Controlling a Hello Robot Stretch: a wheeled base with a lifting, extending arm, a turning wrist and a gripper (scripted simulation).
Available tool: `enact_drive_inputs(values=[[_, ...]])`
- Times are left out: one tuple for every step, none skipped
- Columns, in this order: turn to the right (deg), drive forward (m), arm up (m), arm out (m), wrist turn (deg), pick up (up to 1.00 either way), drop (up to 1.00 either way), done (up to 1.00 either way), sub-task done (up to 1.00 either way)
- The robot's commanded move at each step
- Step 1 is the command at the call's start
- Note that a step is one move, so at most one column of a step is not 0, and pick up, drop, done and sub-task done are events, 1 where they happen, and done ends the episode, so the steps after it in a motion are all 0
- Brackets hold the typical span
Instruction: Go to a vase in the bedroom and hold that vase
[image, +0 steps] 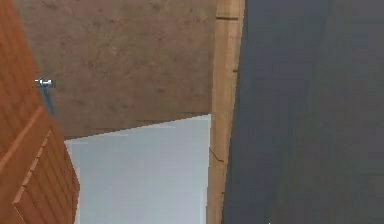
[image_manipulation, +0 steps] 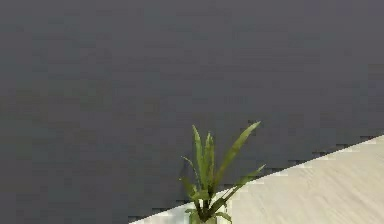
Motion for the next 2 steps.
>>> enact_drive_inputs(values=[[-6.0, 0.0, 0.0, 0.0, 0.0, 0.0, 0.0, 0.0, 0.0], [0.0, 0.4, 0.0, 0.0, 0.0, 0.0, 0.0, 0.0, 0.0]])
